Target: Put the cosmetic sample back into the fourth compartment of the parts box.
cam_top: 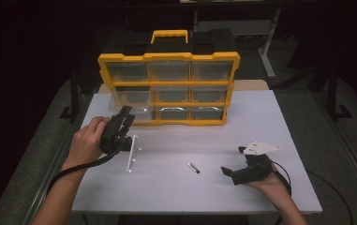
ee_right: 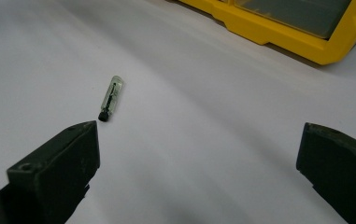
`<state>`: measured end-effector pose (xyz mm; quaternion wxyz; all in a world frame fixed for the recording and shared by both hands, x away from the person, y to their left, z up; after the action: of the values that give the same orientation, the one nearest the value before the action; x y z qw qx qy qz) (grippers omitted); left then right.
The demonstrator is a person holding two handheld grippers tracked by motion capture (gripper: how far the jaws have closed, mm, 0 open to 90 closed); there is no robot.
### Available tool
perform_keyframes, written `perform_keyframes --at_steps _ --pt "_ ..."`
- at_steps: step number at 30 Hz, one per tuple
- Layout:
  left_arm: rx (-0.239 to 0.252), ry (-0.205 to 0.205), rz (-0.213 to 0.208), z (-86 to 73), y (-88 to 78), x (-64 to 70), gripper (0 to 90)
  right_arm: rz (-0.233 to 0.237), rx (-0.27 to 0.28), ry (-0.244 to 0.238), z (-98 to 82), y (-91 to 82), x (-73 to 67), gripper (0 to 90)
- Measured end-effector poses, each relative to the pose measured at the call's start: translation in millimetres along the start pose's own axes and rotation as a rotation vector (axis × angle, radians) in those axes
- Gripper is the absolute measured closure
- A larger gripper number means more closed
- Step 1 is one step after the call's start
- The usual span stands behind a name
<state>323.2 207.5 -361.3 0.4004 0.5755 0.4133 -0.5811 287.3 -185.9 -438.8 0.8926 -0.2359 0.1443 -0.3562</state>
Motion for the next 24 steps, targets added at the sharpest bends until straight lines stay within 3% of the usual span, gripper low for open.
perform_keyframes --at_steps 7,19,24 --pt "0.012 -0.023 0.003 5.8 -0.1 -1.1 37.1 -0.001 -0.002 0.006 -0.6 -0.5 -0.2 0.0" --pt "0.032 -0.021 -0.009 12.9 -1.4 6.9 30.1 -0.002 -0.003 0.013 -0.9 -1.1 0.5 0.0" --pt "0.039 -0.028 -0.018 16.5 -1.1 10.9 22.8 0.000 -0.002 0.010 -1.1 -1.0 0.2 0.0"
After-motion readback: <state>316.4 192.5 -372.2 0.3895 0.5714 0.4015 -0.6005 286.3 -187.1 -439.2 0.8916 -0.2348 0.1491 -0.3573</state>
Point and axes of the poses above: each handheld gripper's, and its own axes: y roughly forward along the jaws, z roughly out of its top, x roughly to its right, the point moved 2 cm from there along y, roughly forward along the jaws, and after that the axes turned 3 degrees about x, right-handed, at the moved point
